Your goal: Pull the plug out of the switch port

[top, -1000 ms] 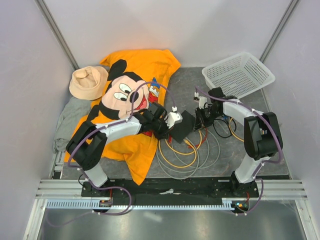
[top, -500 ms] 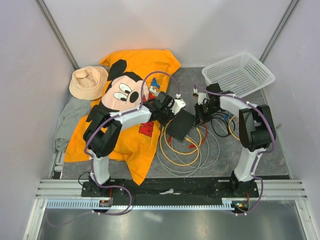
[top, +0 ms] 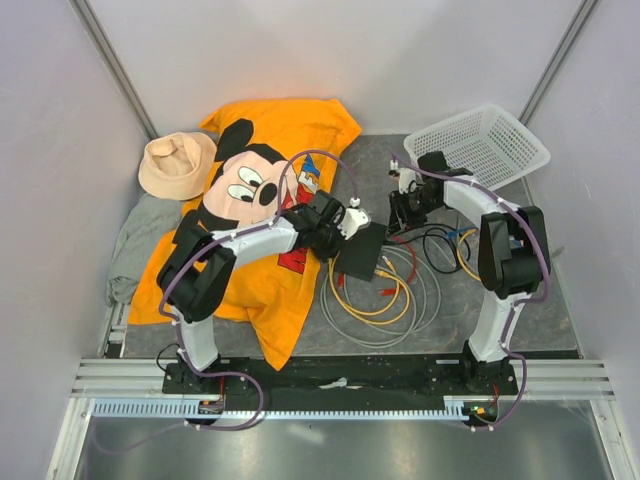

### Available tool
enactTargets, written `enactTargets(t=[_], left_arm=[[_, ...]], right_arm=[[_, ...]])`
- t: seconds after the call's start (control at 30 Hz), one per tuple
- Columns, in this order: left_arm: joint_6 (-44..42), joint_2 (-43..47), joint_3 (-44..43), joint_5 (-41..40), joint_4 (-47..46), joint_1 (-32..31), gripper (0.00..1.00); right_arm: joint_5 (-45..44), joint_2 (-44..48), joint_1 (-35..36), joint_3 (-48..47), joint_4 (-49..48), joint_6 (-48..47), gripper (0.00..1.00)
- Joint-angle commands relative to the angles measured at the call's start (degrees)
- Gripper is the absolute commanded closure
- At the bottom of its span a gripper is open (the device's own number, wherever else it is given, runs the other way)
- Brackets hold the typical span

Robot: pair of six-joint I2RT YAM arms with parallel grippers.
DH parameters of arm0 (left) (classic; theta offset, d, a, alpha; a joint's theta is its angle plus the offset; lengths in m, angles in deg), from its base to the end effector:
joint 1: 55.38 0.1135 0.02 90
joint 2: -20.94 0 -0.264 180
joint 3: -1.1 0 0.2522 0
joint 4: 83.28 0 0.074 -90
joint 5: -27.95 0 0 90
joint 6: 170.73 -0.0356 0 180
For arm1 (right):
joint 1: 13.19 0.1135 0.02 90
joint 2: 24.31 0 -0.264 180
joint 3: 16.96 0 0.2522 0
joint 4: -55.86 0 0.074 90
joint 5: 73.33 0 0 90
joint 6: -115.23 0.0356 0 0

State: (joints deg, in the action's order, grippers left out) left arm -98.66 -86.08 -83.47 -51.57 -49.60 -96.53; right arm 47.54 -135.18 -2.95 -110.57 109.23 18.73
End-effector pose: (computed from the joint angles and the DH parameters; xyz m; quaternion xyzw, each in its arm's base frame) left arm 0.2902 -0.2622 0.1791 0.4928 0.8157 -0.1440 0.2666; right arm 0.3801 0.0872 0.1867 -0.1826 0.9336 0.2675 0.1535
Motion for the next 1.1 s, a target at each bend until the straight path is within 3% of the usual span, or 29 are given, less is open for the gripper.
enactTargets(t=[0.0,0.23,0.43,0.7,1.07], left_arm=[[-2.81,6.73,0.05,0.23,0.55,1.94,0.98],[2.0,9.56,1.37,17.98,1.17,2.12,0.98],[9.67,7.36,0.76,20.19,0.03,1.68,0.97],[9.06,5.6,0.4,19.93,0.99,-0.16,0.97],[8.53,4.63,2.16,19.32,0.82,-2.88,0.97]], right_arm=[[8.65,7.24,-2.24,0.04,3.36,-4.92,0.57],[19.12,2.77,-2.24,8.66,7.94,-6.68,0.51],[23.71,-0.66,-2.15,9.54,6.45,-8.35,0.5],[24.06,-4.7,-2.24,8.05,5.21,-9.14,0.52],[23.18,-5.76,-2.24,10.16,-4.98,-3.96,0.51]])
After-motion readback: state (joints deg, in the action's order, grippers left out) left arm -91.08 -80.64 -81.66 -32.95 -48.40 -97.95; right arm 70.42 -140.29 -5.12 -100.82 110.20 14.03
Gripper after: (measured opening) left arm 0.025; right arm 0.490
